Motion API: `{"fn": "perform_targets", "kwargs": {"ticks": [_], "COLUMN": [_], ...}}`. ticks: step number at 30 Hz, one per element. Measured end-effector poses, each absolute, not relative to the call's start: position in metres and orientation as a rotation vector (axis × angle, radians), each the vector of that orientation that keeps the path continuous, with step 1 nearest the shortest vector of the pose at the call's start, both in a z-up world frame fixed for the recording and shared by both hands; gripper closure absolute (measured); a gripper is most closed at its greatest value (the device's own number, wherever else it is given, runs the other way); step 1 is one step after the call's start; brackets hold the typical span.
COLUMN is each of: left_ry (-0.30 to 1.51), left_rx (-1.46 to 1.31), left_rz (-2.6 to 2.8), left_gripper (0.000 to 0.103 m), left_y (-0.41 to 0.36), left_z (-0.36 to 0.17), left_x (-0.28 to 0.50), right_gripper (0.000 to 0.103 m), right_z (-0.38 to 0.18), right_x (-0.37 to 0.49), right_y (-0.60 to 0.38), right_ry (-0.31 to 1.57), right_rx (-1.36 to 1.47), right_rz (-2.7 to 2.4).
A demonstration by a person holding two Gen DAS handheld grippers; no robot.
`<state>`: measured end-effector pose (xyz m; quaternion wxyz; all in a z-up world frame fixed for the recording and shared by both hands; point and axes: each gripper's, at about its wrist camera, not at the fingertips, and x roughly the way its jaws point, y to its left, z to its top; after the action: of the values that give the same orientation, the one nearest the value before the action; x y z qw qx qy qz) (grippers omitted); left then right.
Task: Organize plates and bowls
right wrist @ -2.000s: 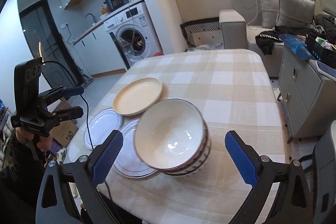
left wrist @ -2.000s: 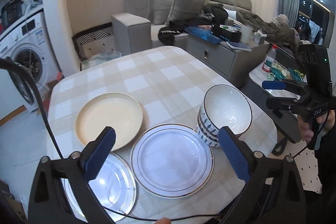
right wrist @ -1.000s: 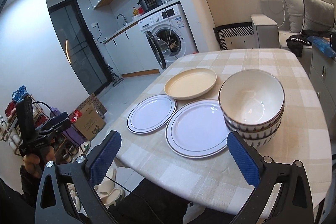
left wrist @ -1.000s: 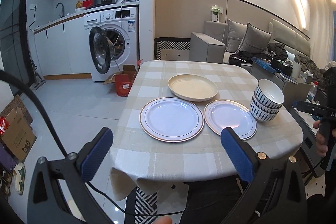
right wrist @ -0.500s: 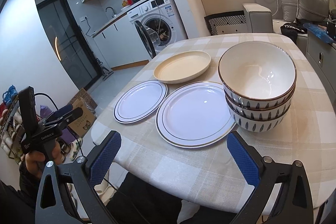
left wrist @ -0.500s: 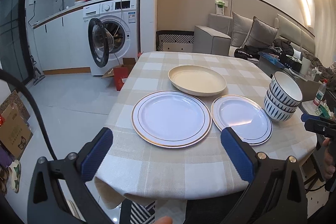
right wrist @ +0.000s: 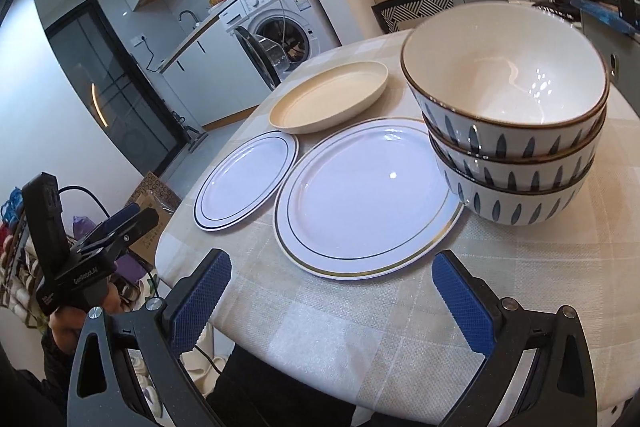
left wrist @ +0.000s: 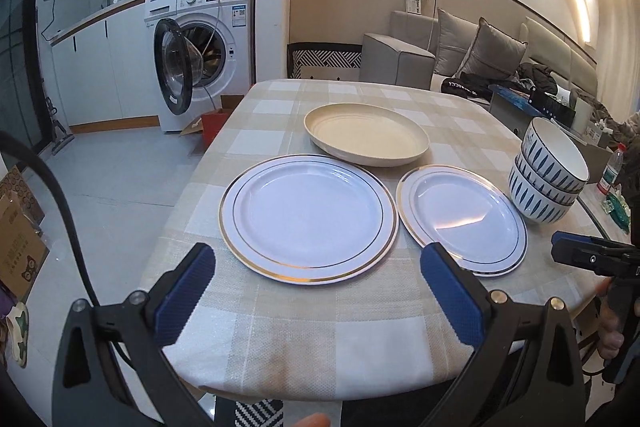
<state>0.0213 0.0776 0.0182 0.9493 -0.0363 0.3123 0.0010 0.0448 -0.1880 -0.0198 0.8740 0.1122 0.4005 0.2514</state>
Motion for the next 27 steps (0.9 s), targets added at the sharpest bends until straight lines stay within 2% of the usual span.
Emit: {"fn": "perform_targets", "kwargs": {"ticks": [13,27], "left_ry": [0.662,0.695], "left_rx": [-0.068,-0.074], "left_rz": [-0.017,-0.066], "left_gripper": [0.000,0.000], "left_y": [0.065,0.060], "left_z": [0.007,-0.003], "left_x": [0.045,0.060], "right_gripper": [0.001,0.001], "right_z": [-0.047,-0.048], "right_x": [0.071,0.074], "right_y": [-0.201,-0.199], "right_ry": [0.900,0.905], "right_rx": [0.338,0.346], "right_rz": [0.498,0.509]}}
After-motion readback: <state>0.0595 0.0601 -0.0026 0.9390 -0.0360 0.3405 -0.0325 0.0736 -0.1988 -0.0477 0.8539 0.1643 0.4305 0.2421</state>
